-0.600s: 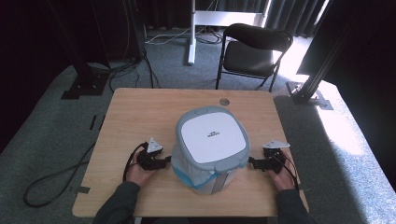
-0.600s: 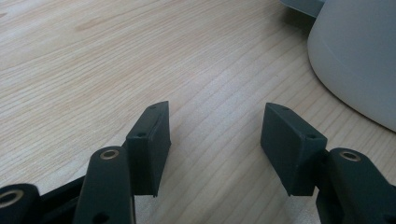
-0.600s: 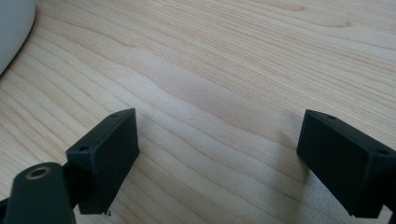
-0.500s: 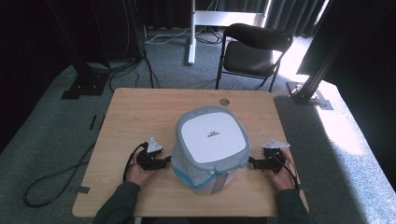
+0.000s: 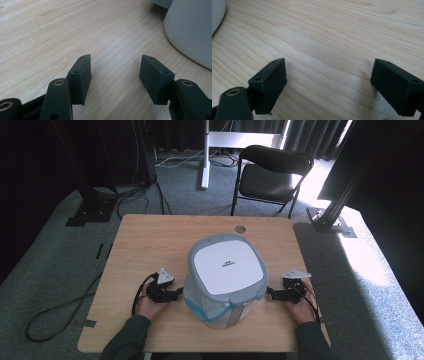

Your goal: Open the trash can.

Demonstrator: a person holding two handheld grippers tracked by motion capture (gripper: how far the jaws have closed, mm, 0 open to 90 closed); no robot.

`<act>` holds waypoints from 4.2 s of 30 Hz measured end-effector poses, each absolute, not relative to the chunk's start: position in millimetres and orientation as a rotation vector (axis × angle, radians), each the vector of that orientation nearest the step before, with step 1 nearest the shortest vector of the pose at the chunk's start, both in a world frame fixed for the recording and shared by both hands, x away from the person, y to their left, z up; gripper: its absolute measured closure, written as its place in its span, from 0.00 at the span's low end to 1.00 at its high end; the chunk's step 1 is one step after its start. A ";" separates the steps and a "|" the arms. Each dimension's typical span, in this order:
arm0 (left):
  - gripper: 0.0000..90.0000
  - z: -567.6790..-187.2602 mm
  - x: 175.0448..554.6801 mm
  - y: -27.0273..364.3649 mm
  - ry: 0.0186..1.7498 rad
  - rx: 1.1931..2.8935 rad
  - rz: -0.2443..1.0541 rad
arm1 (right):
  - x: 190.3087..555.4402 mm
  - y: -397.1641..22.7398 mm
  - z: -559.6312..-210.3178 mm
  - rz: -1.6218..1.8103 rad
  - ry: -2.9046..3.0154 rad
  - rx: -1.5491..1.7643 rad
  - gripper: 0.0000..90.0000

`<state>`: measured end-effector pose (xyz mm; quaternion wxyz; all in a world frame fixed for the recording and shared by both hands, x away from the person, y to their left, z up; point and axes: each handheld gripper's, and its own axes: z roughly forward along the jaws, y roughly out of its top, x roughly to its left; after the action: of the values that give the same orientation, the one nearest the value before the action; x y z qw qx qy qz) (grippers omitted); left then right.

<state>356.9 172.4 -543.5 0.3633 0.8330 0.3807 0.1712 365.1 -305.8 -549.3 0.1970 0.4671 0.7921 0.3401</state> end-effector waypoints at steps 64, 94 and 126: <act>0.53 -429.2 392.0 193.6 0.841 2.016 0.483 | 364.1 -305.3 -549.4 0.949 2.207 1.319 0.14; 0.53 -353.9 405.5 167.3 0.658 2.026 0.458 | 364.0 -305.2 -549.4 0.949 2.206 1.321 0.14; 0.53 -307.2 402.3 118.4 0.484 2.023 0.395 | 364.0 -305.2 -549.4 0.949 2.206 1.320 0.14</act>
<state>402.3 118.4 -307.2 0.4901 0.8329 0.1991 0.1628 364.0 -305.2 -549.4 0.1993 0.4722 0.7888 0.3393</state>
